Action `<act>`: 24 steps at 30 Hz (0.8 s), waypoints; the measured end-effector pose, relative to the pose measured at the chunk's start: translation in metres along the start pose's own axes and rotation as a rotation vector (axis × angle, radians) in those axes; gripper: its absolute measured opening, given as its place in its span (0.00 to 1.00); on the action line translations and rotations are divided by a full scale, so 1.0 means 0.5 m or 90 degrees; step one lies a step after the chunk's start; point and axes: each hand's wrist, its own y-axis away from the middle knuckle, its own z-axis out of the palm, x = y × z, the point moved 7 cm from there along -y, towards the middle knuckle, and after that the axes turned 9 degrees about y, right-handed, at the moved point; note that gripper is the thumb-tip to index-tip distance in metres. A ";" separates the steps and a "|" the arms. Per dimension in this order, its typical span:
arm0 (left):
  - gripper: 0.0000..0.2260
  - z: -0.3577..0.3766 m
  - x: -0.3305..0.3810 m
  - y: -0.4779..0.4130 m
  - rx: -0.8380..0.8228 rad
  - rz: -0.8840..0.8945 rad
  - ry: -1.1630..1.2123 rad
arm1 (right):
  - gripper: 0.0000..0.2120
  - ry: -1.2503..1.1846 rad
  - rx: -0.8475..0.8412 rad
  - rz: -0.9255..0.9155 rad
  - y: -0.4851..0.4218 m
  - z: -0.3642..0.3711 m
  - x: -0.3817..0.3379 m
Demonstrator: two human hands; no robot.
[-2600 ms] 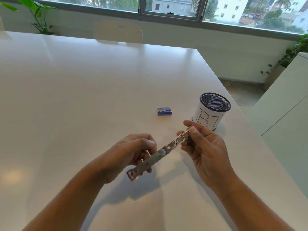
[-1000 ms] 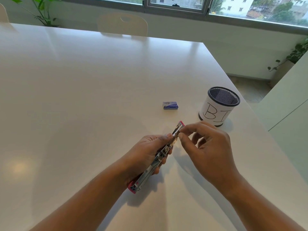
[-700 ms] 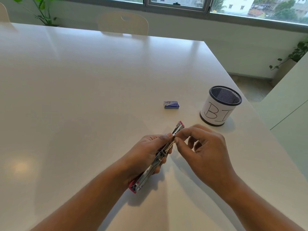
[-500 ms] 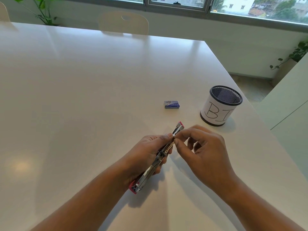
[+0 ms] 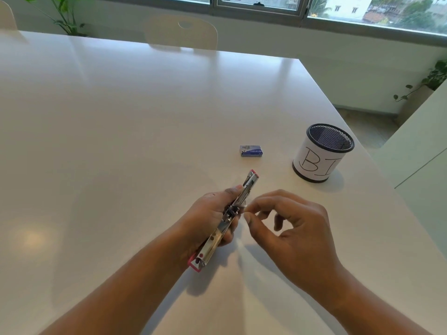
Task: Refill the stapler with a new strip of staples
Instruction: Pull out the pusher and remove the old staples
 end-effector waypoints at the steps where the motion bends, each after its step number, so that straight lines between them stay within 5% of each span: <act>1: 0.18 -0.001 0.000 0.001 -0.003 0.004 -0.003 | 0.03 0.012 -0.002 -0.017 0.005 0.004 -0.009; 13: 0.18 0.029 0.004 0.016 -0.093 -0.016 -0.009 | 0.09 0.034 0.015 -0.060 -0.002 -0.030 -0.003; 24: 0.18 0.032 0.001 0.017 -0.096 -0.015 -0.063 | 0.11 0.367 -0.030 -0.118 -0.043 -0.047 0.048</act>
